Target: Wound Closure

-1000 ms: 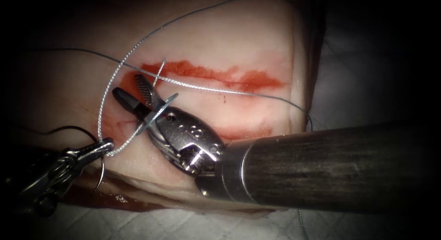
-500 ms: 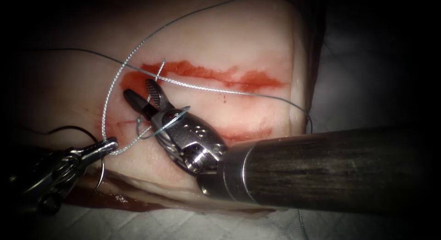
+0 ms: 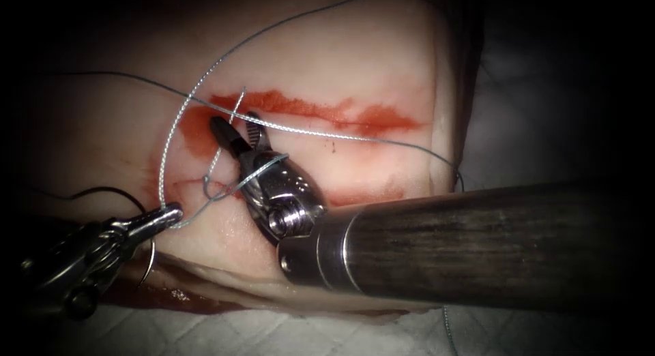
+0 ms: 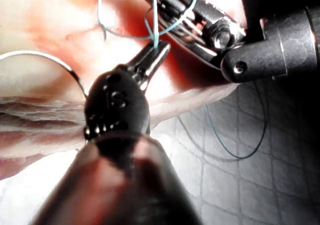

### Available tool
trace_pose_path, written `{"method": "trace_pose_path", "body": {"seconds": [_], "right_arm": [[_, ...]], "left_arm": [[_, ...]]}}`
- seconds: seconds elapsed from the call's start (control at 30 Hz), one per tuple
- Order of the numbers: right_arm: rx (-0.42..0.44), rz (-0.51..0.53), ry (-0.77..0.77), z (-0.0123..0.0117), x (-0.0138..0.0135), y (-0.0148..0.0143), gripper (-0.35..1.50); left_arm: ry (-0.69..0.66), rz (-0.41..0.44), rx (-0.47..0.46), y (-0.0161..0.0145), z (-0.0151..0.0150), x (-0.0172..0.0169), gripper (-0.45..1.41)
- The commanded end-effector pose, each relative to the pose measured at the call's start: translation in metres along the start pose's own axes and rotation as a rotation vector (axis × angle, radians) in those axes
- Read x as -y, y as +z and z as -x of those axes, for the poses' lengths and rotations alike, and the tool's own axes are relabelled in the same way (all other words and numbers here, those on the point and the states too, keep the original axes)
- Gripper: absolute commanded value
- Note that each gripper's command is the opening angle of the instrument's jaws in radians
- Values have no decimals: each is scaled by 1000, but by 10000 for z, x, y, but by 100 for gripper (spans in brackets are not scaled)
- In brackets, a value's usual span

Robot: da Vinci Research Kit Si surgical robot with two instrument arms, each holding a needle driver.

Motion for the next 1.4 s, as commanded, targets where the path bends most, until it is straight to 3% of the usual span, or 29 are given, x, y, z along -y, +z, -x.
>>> {"method": "trace_pose_path", "body": {"seconds": [0.03,0.33,0.7,0.73,0.77,0.87,0.93,1.03,1.17,1.4], "right_arm": [[-13,1,16,-6,-6,11,42],[-43,13,37,-6,-7,29,39],[-63,38,47,-7,-9,27,30],[-78,51,52,-7,-8,25,22],[-85,63,51,-6,-8,23,0],[-89,67,52,-6,-10,19,-13],[-102,83,50,-8,-13,13,-35],[-130,126,44,-15,-16,2,-35],[-153,165,-15,-16,-19,-2,-35],[-190,225,-73,-14,-19,-7,-35]], "left_arm": [[-2,0,-1,4,-5,-2,-45],[-1,1,1,6,-7,-1,-45],[-1,4,3,6,-7,-1,-45],[-1,3,3,6,-7,-1,-45],[-1,3,2,6,-6,-2,-45],[3,2,0,6,-3,-4,-45],[15,8,1,10,8,-11,-45],[33,40,17,19,36,-34,-45],[35,55,25,23,52,-52,-45],[44,88,28,15,62,-69,-45]]}}
